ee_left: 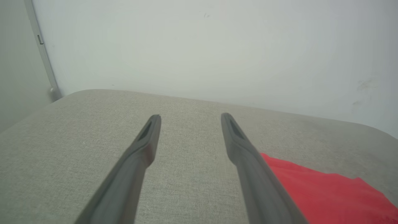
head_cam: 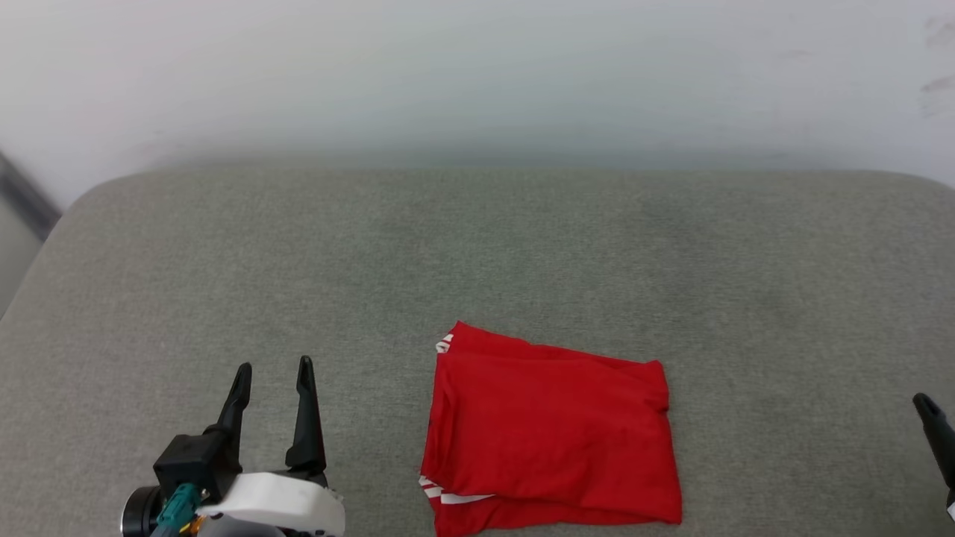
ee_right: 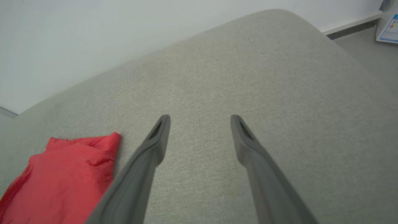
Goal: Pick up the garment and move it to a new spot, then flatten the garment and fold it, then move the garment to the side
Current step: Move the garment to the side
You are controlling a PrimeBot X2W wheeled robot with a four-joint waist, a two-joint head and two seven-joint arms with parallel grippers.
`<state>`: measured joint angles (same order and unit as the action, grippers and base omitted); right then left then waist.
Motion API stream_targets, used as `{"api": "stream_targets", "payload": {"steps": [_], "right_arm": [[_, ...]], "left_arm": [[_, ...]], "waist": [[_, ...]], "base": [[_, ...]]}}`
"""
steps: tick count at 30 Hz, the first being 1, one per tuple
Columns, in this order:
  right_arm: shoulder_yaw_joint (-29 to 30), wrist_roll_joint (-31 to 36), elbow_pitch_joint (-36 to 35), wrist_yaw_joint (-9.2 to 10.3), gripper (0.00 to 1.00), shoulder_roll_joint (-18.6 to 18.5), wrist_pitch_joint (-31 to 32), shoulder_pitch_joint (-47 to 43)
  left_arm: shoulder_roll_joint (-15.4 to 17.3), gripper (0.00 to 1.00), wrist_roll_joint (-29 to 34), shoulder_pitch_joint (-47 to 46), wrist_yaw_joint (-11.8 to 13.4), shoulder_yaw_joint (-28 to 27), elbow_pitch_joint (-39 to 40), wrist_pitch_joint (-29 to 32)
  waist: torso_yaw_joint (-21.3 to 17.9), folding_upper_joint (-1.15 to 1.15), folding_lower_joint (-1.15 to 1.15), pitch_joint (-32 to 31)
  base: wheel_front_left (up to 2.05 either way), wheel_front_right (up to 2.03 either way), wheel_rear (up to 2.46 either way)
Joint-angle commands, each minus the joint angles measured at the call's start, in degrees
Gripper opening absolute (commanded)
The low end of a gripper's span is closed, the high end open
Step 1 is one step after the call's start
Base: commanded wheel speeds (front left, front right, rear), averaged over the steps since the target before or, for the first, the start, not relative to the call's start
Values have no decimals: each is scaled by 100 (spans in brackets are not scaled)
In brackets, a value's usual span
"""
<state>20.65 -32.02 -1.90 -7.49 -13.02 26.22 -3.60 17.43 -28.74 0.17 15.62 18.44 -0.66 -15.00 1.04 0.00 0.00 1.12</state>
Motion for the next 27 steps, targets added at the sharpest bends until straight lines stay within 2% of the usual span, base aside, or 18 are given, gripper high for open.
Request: {"api": "stream_targets", "payload": {"steps": [1,5,11,17,22,23,24,27], "right_arm": [[21,-159,89,0,100,-24,207,131],[101,-693,537,0,100,93,957,380],[-313,-1513,1296,0,100,623,1845,833],[-788,-2430,1938,3,100,867,2025,1161],[-1090,-2892,2461,5,100,934,2044,1332],[-1135,-2954,2532,6,39,935,2051,1352],[-1178,-3009,2575,6,0,925,2031,1385],[-1298,-3134,2665,5,0,857,2046,1403]], "left_arm": [[-46,100,55,-102,-43,-31,8,-22],[-183,100,169,-292,-168,-97,3,-17],[-399,100,353,-561,-382,-138,-79,-17],[-500,100,492,-703,-541,-207,-193,-17],[-548,100,572,-762,-631,-272,-262,-18],[-558,100,584,-761,-648,-284,-278,-18],[-570,100,599,-760,-650,-293,-292,-18],[-606,100,626,-734,-689,-324,-350,-18]], "waist": [[121,0,0,112],[324,0,0,379],[597,0,0,735],[764,0,0,947],[836,0,0,990],[849,0,0,988],[858,0,0,983],[872,0,0,881]], "base": [[0,0,0],[0,0,0],[0,0,0],[0,0,0],[0,0,0],[0,0,0],[0,0,0],[0,0,0]]}}
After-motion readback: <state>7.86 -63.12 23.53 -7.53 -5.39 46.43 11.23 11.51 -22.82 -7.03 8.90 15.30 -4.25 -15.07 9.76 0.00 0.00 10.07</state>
